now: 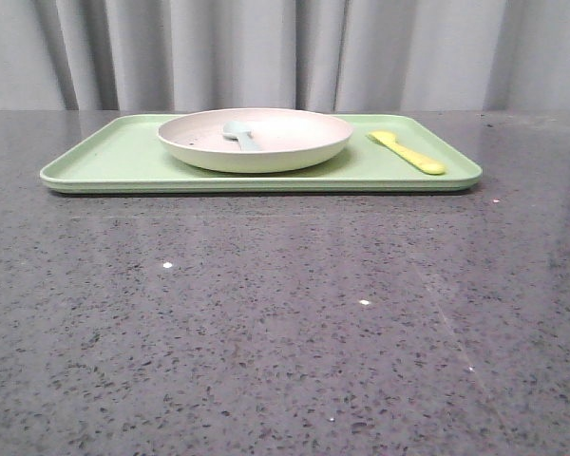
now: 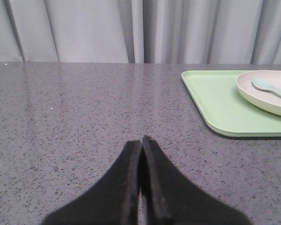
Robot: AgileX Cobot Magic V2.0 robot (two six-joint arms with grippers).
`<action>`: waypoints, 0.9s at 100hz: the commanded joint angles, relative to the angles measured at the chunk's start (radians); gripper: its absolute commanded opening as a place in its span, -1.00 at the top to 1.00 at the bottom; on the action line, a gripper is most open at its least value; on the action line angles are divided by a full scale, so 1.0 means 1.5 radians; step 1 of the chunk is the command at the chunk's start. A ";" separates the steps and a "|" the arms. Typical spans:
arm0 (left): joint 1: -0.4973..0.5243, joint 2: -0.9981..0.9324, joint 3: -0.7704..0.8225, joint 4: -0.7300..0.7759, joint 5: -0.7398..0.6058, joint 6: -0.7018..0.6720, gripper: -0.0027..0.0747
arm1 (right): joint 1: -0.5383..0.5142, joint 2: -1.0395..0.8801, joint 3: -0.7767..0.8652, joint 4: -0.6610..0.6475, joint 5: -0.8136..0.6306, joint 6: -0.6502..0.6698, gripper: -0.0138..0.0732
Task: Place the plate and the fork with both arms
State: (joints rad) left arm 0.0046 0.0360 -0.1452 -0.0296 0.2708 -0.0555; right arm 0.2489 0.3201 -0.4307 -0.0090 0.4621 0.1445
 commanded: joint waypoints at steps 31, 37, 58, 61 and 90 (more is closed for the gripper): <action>0.014 -0.048 0.106 0.002 -0.186 0.000 0.98 | -0.001 0.005 -0.017 -0.007 -0.048 -0.009 0.80; 0.014 -0.048 0.106 -0.008 -0.164 0.000 0.98 | -0.001 0.005 -0.017 -0.007 -0.049 -0.009 0.80; 0.014 -0.048 0.105 -0.015 -0.164 0.000 0.98 | -0.001 0.005 -0.017 -0.007 -0.049 -0.009 0.80; 0.014 -0.048 0.105 -0.015 -0.164 0.000 0.98 | -0.001 0.005 -0.017 -0.007 -0.049 -0.009 0.80; 0.014 -0.048 0.105 -0.015 -0.164 0.000 0.98 | -0.001 0.005 -0.017 -0.007 -0.049 -0.009 0.80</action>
State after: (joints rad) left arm 0.0223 -0.0039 0.0000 -0.0405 0.1060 -0.0547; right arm 0.2489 0.3201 -0.4307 -0.0090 0.4618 0.1445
